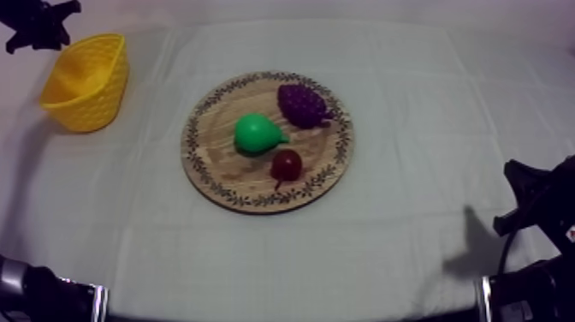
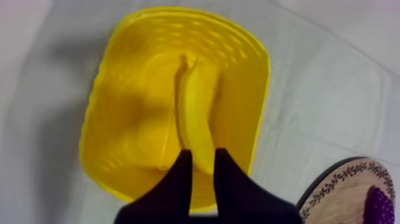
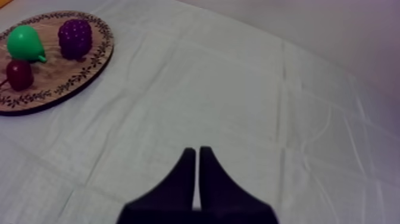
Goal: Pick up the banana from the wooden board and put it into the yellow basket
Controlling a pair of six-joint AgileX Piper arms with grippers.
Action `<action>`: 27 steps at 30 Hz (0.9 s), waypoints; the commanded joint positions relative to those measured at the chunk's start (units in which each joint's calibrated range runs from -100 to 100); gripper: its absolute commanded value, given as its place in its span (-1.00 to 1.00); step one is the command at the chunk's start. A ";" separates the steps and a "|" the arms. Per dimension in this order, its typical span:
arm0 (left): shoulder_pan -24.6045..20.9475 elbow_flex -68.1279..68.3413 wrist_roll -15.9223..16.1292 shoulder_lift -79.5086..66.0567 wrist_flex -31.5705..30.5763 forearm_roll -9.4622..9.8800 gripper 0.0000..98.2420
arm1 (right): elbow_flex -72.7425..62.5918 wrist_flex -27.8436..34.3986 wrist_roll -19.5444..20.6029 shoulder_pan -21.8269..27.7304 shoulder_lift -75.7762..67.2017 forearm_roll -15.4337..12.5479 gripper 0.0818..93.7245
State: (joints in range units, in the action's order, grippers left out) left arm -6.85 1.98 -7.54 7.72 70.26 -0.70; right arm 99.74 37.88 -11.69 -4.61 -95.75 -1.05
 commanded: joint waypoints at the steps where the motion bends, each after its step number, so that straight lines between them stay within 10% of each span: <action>1: 0.18 9.98 -0.72 -8.12 -3.74 0.26 -0.78 | 0.04 0.02 0.00 0.02 -0.01 0.00 -0.99; 27: 9.27 78.86 -5.05 -69.44 -31.67 10.42 -1.00 | 0.04 0.02 0.01 0.02 -0.01 0.00 -0.99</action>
State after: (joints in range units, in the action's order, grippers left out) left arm 2.27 73.33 -13.14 -53.05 38.67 9.79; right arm 99.74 37.88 -11.69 -4.61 -95.75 -1.05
